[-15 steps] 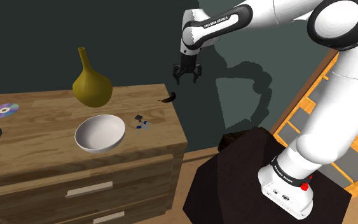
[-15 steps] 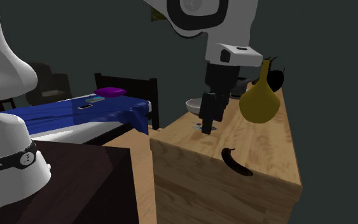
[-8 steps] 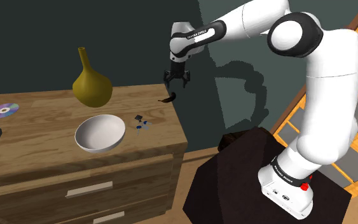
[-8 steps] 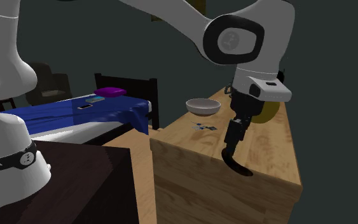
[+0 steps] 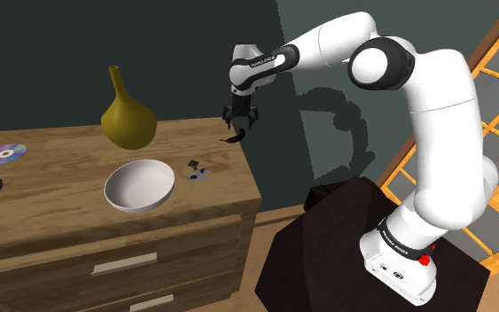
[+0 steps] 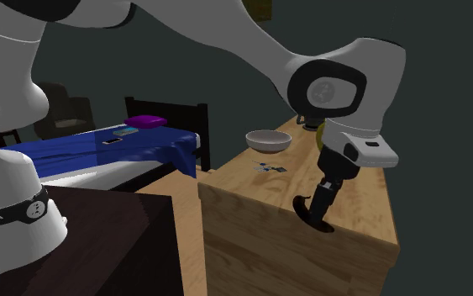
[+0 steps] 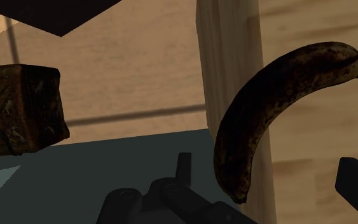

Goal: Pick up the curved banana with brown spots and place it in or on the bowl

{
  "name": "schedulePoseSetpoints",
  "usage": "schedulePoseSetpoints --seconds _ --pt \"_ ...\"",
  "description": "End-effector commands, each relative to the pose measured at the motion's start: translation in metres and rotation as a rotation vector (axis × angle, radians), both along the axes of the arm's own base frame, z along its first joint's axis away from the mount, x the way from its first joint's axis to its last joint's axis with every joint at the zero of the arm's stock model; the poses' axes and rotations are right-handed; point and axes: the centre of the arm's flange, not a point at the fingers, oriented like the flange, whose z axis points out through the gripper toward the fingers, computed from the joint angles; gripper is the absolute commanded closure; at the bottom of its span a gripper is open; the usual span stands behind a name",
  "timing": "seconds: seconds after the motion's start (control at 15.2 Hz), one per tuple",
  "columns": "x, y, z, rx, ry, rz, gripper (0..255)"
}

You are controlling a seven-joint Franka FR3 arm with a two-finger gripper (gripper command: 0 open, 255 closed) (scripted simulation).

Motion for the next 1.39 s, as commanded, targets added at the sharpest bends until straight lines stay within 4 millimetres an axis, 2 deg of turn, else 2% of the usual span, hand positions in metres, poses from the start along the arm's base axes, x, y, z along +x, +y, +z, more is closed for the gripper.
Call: schedulePoseSetpoints --seconds 0.0,0.07,0.59,0.66,1.25,1.32 --pt "-0.0016 0.0002 -0.0108 0.0 0.0 0.0 0" --pt "-0.0025 0.0007 -0.0191 0.0 0.0 0.0 0" --pt "-0.0025 0.0007 -0.019 0.0 0.0 0.0 0" --pt "-0.0025 0.0007 -0.019 0.0 0.0 0.0 255" --pt "-0.0025 0.0007 -0.0191 0.0 0.0 0.0 255" --pt "-0.0025 0.0007 -0.0138 0.0 0.0 0.0 255"
